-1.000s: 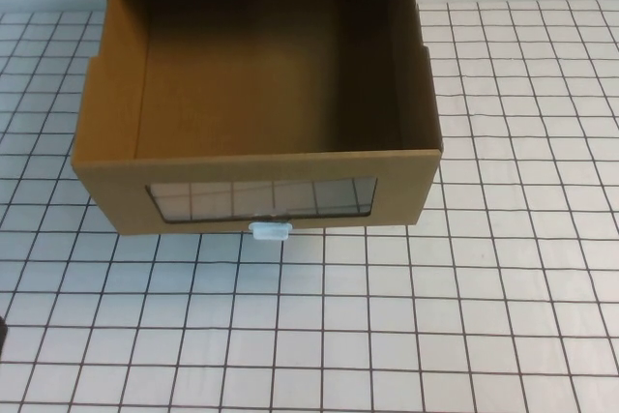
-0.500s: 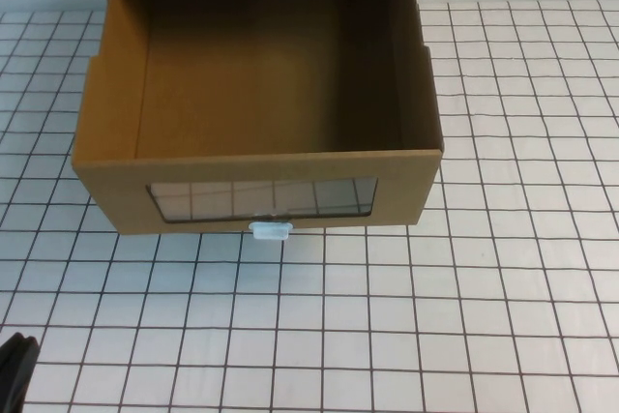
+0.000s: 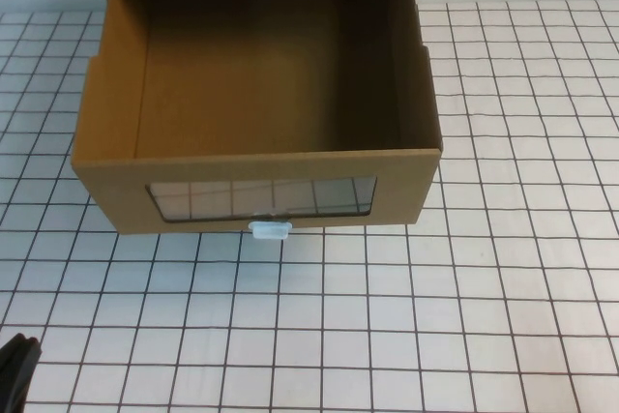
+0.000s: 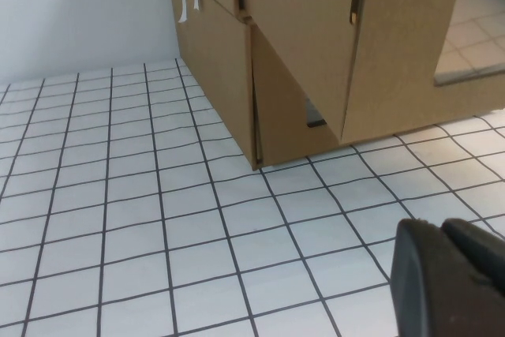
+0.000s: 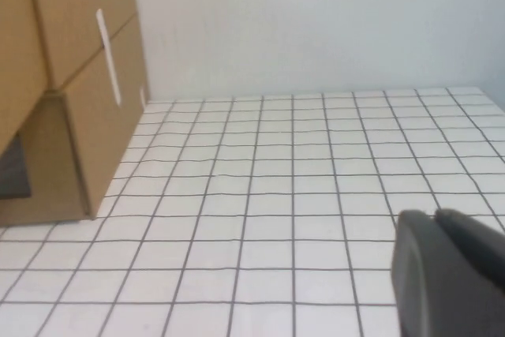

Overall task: Open the shoe box
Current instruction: 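Pull the top drawer of the cardboard box fully open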

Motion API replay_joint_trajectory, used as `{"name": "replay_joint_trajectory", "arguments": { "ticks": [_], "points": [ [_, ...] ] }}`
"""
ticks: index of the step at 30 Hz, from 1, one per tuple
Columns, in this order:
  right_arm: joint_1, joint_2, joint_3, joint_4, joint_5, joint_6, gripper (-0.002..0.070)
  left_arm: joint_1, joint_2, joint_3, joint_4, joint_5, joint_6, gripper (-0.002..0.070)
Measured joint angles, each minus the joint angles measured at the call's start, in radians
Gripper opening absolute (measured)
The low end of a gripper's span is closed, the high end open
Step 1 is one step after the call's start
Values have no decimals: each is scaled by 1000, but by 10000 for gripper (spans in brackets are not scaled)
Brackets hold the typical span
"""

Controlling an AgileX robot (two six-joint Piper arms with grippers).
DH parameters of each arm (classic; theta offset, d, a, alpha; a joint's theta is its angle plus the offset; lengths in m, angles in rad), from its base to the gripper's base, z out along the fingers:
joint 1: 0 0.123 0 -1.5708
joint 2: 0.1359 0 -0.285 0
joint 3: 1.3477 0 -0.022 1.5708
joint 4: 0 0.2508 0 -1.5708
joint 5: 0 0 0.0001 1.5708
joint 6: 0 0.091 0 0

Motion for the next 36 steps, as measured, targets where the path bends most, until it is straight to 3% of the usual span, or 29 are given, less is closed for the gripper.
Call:
{"name": "replay_joint_trajectory", "arguments": {
  "ticks": [7, 14, 21, 28, 36],
  "points": [
    [-31, -84, 39, -2, 74, 0, -13, 0, 0, 0, 0, 0, 0, -2],
    [-31, -84, 39, -4, 264, 0, -14, 0, 0, 0, 0, 1, 0, -2],
    [-31, -84, 39, 2, 282, -8, -13, 0, 0, 0, 0, 1, 0, -2],
    [-31, -84, 39, 180, 282, -331, -13, 0, 0, 0, 0, 1, 0, -2],
    [-31, -84, 39, 252, 282, -381, -13, 0, 0, 0, 0, 2, 0, -2]
  ]
}}
